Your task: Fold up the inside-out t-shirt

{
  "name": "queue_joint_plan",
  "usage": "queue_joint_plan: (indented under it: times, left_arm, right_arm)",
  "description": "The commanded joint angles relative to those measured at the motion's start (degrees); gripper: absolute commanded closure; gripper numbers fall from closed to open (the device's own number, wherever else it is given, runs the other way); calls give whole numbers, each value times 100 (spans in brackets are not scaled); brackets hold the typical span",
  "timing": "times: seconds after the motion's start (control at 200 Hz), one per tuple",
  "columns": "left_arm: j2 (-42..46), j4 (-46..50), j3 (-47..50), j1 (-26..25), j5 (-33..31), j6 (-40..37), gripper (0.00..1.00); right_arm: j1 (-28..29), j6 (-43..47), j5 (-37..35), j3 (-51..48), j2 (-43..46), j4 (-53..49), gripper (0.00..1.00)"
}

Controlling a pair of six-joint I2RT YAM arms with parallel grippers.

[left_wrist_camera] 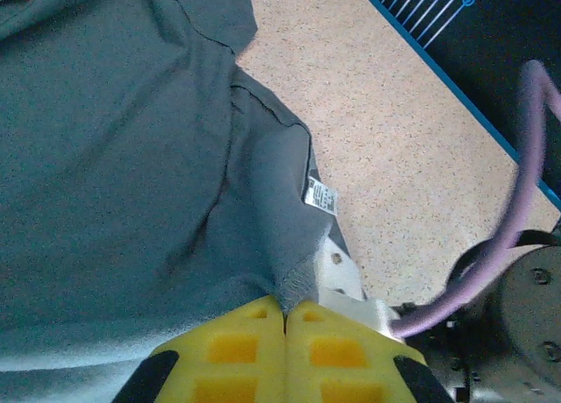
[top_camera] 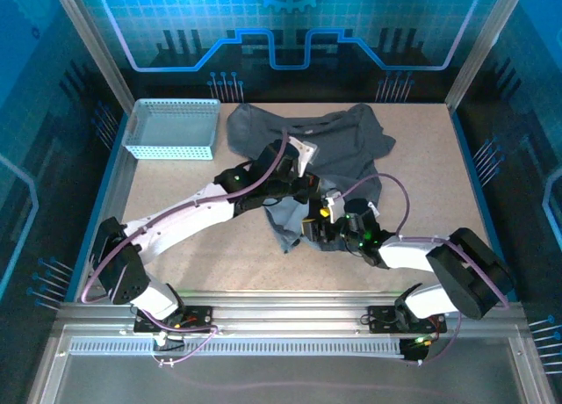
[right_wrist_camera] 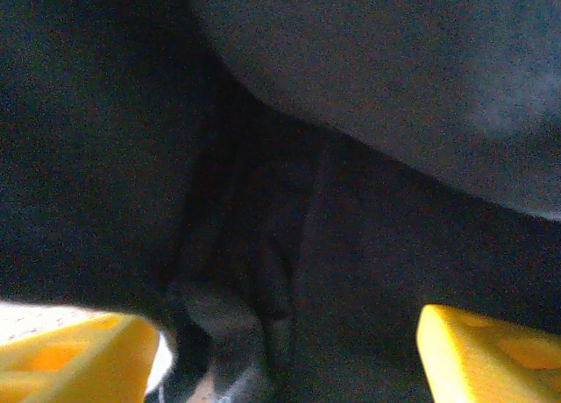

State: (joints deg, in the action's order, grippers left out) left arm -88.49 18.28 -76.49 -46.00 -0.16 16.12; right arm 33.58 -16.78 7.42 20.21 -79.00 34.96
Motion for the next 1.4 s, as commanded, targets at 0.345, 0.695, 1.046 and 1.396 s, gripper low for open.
queue_joint_plan:
  times: [0.345, 0.695, 1.046, 1.396]
  left_arm:
    - [252, 186, -196, 113, 73, -168, 100]
    - [263, 213, -273, 111, 147, -114, 100]
    - [84, 307, -661, 106, 531, 20, 100]
    - [-98, 321, -884, 81, 732, 111, 98]
  right_arm:
    - [65, 237, -232, 61, 300, -440, 43]
    - [523, 387, -1160, -40, 535, -661, 44]
    - [1197, 84, -2891, 817, -615, -631, 47]
    - [1817, -19, -3196, 1533, -1223, -412, 40]
